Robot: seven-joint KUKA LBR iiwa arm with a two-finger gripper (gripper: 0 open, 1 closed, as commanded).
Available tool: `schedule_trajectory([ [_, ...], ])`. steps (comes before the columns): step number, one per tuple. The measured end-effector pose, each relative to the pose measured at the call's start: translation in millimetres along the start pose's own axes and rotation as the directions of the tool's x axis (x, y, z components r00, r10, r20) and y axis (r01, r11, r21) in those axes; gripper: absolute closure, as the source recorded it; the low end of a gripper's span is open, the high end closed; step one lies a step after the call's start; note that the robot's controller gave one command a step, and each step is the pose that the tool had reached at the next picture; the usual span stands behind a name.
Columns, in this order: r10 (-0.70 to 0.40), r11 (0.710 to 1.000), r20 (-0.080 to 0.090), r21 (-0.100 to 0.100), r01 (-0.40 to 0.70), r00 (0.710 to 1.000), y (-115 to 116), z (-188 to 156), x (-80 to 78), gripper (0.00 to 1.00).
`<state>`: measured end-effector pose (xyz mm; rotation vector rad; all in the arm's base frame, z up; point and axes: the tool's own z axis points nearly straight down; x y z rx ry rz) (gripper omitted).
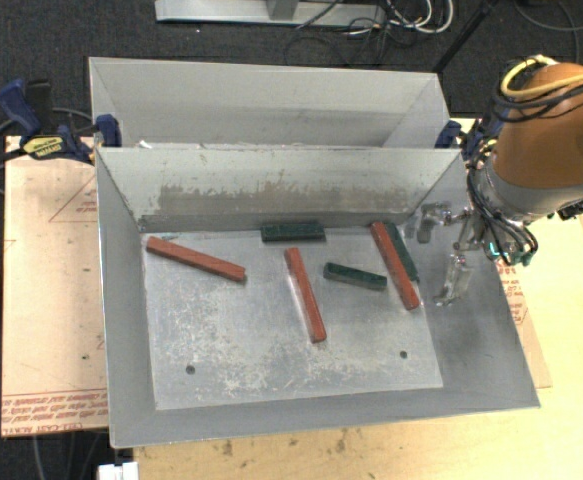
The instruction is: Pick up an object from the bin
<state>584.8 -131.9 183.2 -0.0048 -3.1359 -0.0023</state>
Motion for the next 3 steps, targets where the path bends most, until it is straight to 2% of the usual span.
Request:
schedule_trajectory([
  [1, 0.024, 1.000, 0.003, -0.002, -0.024, 1.000, 35, 118, -37.3, 0.00],
  [2, 0.025, 1.000, 0.008, 0.001, -0.025, 1.000, 33, 112, -39.0, 1.00],
  [3, -0.486, 0.874, 0.012, 0.009, 0.486, 0.874, 13, -22, -39.4, 1.00],
])
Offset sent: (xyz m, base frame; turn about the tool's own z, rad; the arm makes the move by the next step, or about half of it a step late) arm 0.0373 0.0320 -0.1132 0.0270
